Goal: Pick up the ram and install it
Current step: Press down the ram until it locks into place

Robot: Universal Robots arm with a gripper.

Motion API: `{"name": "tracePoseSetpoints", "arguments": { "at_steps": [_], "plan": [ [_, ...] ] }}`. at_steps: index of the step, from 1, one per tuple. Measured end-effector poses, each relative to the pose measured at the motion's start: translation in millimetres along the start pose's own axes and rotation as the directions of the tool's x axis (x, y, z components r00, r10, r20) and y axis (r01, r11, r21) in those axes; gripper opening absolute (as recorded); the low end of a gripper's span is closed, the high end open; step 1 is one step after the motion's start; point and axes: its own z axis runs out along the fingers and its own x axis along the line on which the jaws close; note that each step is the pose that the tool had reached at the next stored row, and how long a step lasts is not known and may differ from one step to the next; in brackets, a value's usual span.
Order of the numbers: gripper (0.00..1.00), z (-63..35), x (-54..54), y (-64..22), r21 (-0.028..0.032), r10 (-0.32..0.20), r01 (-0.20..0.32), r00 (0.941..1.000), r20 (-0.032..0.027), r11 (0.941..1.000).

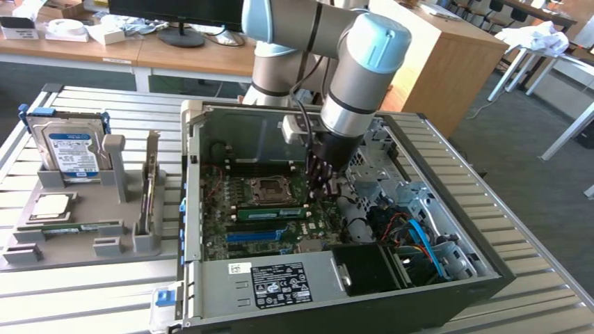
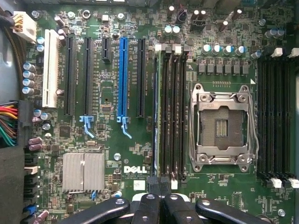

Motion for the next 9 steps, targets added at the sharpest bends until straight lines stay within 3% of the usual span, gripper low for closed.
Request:
{"name": "tracePoseSetpoints", "arguments": {
  "at_steps": [9],
  "plan": [
    [0.10,5.0,0.1,-0.2,0.0000,0.000,0.000,1.0000,0.0000,1.0000]
  ]
}}
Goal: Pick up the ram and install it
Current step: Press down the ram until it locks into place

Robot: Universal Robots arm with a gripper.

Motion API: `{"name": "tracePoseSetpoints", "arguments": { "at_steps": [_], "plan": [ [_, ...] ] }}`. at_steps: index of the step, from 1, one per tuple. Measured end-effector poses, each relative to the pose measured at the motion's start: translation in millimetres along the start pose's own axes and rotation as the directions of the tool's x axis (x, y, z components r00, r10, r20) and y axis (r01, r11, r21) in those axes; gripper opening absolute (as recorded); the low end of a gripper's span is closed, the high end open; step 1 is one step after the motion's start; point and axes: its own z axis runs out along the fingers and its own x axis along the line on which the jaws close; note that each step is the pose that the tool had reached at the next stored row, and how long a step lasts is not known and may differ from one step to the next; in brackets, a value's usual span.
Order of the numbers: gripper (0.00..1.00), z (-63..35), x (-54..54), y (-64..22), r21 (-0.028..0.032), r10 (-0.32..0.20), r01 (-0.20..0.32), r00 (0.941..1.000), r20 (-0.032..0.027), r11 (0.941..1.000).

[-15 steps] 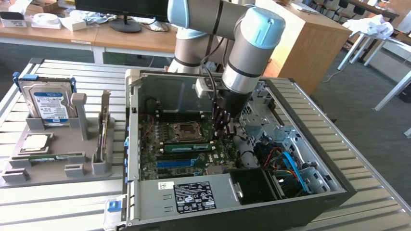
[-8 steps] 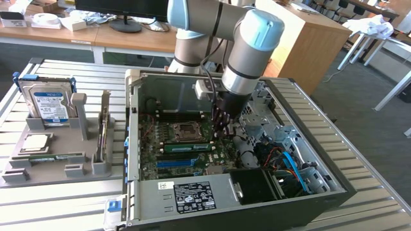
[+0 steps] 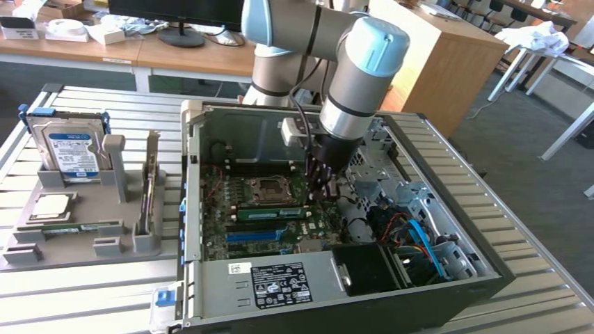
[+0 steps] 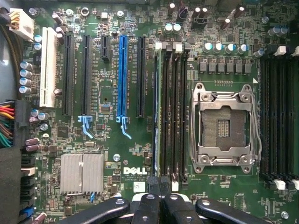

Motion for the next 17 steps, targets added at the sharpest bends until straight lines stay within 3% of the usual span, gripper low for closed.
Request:
{"name": "tracePoseSetpoints", "arguments": {
  "at_steps": [17],
  "plan": [
    [0.10,0.5,-2.3,0.0,0.0000,0.000,0.000,1.0000,-0.0001,1.0000]
  ]
}}
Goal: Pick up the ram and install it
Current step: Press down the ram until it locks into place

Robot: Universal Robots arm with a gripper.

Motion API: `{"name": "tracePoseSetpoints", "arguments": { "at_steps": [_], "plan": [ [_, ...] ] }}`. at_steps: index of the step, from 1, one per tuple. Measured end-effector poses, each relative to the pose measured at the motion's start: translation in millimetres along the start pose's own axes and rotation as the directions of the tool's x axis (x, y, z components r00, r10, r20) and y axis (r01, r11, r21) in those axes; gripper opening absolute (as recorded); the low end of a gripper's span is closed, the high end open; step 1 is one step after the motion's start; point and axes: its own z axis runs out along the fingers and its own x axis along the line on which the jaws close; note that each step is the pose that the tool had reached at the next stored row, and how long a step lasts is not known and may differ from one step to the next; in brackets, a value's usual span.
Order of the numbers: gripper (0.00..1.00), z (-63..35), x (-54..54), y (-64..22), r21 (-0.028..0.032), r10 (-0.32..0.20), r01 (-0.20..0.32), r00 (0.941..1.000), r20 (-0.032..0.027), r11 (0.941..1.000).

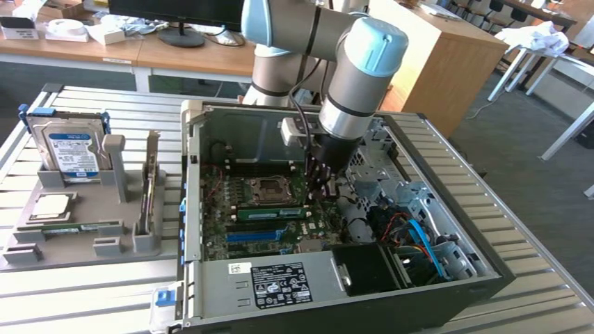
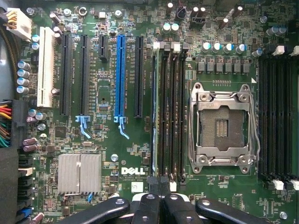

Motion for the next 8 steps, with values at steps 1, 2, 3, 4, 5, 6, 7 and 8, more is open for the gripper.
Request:
{"name": "tracePoseSetpoints", "arguments": {
  "at_steps": [1,2,3,4,5,6,7,8],
  "plan": [
    [0.10,0.5,0.0,-0.1,0.0001,0.000,0.000,1.0000,0.0003,1.0000],
    [0.10,1.1,0.0,-0.1,0.0002,0.000,0.000,1.0000,0.0002,1.0000],
    [0.10,1.8,0.0,-0.1,0.0004,0.000,0.000,1.0000,0.0001,1.0000],
    [0.10,2.4,0.0,-0.1,0.0005,0.000,0.000,1.0000,0.0001,1.0000],
    [0.10,3.1,0.0,-0.2,0.0007,0.000,0.000,1.0000,0.0002,1.0000],
    [0.10,3.5,0.1,-0.2,0.0007,0.000,0.000,1.0000,0.0001,1.0000],
    [0.10,4.0,0.1,-0.2,0.0008,0.000,0.000,1.0000,0.0001,1.0000],
    [0.10,4.3,0.1,-0.2,0.0009,0.000,0.000,1.0000,0.0001,1.0000]
  ]
}}
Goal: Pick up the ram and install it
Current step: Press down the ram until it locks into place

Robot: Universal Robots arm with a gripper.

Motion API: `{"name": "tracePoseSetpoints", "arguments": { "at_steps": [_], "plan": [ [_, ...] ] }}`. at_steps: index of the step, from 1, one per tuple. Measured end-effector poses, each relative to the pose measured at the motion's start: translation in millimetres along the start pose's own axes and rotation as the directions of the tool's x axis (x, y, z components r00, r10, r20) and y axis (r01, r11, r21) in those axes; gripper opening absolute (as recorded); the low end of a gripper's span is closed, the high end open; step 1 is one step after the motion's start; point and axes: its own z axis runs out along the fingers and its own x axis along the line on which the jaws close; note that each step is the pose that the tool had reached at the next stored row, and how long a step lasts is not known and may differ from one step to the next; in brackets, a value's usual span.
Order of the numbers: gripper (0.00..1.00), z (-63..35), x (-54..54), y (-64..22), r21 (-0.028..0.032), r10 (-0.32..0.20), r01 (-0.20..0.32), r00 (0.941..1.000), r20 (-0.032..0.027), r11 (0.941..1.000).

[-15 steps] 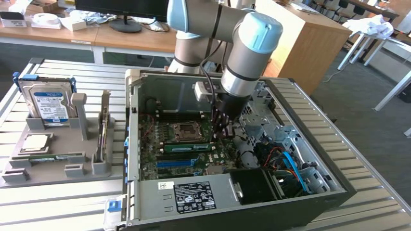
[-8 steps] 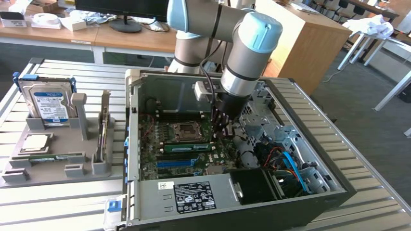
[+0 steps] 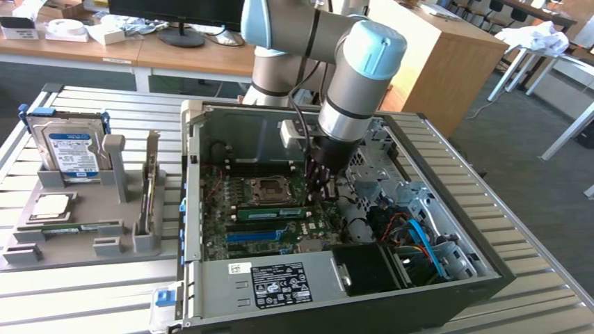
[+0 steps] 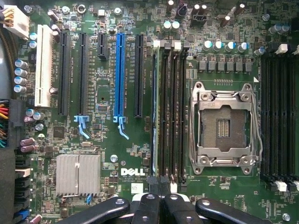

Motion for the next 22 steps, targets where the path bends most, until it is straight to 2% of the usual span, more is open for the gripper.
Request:
{"name": "tracePoseSetpoints", "arguments": {
  "at_steps": [22],
  "plan": [
    [0.10,5.9,0.1,-0.2,0.0017,0.000,0.000,1.0000,0.0001,1.0000]
  ]
}}
